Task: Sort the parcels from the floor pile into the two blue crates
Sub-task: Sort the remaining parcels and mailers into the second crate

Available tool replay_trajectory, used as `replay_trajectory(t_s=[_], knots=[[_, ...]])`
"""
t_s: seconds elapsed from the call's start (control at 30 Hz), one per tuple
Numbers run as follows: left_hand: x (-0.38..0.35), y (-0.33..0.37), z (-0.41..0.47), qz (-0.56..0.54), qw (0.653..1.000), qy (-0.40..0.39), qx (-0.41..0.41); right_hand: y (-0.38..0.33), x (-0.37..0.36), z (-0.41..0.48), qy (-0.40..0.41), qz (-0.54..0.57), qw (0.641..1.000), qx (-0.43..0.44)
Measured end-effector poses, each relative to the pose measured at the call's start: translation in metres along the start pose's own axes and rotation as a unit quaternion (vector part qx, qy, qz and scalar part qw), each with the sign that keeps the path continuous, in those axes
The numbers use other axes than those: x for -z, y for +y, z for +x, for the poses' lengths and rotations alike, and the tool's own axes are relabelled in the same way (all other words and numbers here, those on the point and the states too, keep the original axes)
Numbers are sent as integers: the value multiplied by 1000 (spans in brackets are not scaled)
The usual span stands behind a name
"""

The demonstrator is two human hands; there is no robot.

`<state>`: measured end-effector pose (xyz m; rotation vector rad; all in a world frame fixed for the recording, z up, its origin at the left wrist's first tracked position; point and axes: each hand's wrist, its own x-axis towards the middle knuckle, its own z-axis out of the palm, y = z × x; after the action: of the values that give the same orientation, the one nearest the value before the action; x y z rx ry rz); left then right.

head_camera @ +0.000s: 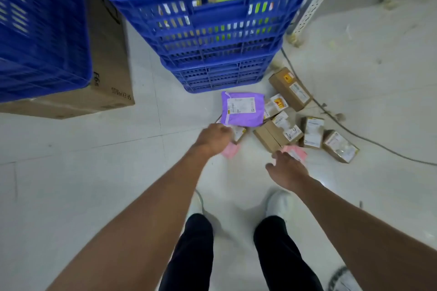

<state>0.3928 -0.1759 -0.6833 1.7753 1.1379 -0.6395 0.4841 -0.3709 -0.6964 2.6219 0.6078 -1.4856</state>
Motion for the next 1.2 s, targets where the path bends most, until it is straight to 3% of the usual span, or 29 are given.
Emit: replay_trajectory(t_s=[0.33, 0.43, 0.6, 0.93, 1.2], knots=[[-182, 1, 183, 68, 995, -26, -74, 90, -105, 192, -22, 103, 992, -75], [-211, -10, 226, 85, 992, 2, -90, 105, -127, 241, 13, 193, 973, -123], [-234, -20, 257, 81, 992, -17, -96, 110, -142, 277, 37, 312, 938, -148], [-189, -2, 186, 38, 998, -11, -47, 95, -100, 200, 35, 404, 906, -123], [-111, 26, 56, 14, 998, 54, -35, 57, -19, 64, 46, 388, 918, -71]])
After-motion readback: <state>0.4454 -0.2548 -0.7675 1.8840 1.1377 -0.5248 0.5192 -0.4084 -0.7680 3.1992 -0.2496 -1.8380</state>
